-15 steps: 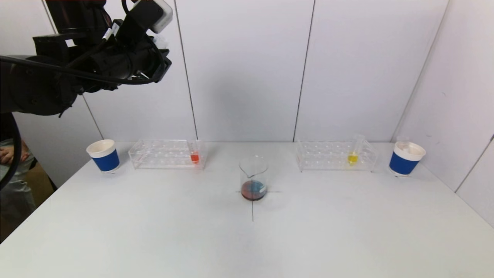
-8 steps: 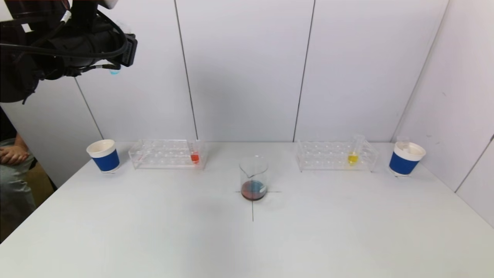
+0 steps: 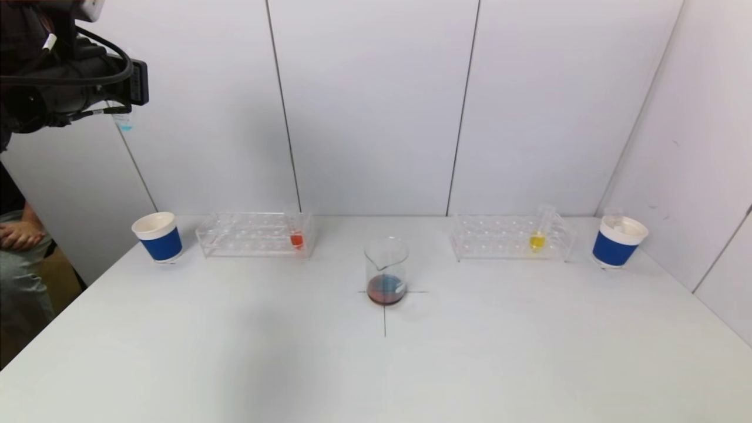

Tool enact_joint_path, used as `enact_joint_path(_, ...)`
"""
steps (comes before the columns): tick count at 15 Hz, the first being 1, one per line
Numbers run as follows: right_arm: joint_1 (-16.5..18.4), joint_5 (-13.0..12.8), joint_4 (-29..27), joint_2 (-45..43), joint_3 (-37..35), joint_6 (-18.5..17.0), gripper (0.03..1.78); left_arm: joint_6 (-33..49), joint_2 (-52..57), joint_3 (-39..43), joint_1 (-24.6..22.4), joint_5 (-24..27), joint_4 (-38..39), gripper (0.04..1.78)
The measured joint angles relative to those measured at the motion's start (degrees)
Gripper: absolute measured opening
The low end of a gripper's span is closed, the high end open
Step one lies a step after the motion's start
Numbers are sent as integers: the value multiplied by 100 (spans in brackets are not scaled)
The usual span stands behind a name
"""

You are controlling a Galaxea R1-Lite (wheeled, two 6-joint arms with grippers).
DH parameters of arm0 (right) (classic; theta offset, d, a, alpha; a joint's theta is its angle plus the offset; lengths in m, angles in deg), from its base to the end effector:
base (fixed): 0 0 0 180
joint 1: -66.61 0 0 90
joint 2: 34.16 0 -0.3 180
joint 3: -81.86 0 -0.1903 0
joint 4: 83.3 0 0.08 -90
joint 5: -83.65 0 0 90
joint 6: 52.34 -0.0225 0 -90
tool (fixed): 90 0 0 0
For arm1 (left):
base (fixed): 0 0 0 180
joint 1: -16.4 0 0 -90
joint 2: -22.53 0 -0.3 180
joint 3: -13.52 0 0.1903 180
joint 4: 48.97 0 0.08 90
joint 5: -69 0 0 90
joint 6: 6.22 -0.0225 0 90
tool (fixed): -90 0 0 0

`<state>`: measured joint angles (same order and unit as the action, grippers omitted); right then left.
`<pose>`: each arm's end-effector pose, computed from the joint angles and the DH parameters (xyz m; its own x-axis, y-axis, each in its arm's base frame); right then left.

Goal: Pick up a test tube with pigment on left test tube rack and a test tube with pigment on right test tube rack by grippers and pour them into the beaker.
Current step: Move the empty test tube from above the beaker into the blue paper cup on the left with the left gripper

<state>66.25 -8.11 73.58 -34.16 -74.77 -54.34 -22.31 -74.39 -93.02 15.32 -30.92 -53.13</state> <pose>-0.0228 -0.0008 0.0759 0.9997 -0.0244 0.0044 0.0243 0.9991 0.0350 0.3253 0.0100 0.3393 0.9772 0.1907 0.0937 -0.2089 0.9427 0.2601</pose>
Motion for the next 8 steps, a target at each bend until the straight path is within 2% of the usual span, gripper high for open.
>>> enact_joint_path(4, 5, 0, 0, 0, 0, 0, 177, 430, 50, 547, -284, -46, 160, 44)
enact_joint_path(8, 0, 0, -2, 0, 0, 0, 177, 623, -74, 942, -625, 17, 785, 44)
